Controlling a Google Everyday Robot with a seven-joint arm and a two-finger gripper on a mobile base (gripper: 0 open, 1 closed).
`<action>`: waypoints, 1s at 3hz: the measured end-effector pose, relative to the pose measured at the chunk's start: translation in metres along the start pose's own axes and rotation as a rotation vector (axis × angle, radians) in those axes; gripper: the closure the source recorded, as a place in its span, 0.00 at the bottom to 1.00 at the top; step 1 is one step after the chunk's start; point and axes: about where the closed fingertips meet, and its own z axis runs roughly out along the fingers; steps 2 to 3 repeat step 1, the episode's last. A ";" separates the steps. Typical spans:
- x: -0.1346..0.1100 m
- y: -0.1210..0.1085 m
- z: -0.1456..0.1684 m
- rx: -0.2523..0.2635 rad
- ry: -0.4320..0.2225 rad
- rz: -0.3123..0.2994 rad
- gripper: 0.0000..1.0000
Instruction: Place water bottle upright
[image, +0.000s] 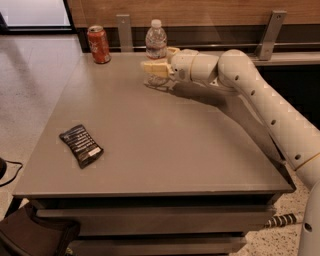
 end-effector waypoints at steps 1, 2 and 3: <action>0.000 0.001 0.002 -0.003 0.000 0.000 0.00; 0.000 0.001 0.002 -0.003 0.000 0.000 0.00; 0.000 0.001 0.002 -0.003 0.000 0.000 0.00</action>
Offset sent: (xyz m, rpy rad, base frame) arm 0.0000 0.0000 0.0000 0.0000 0.0000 0.0000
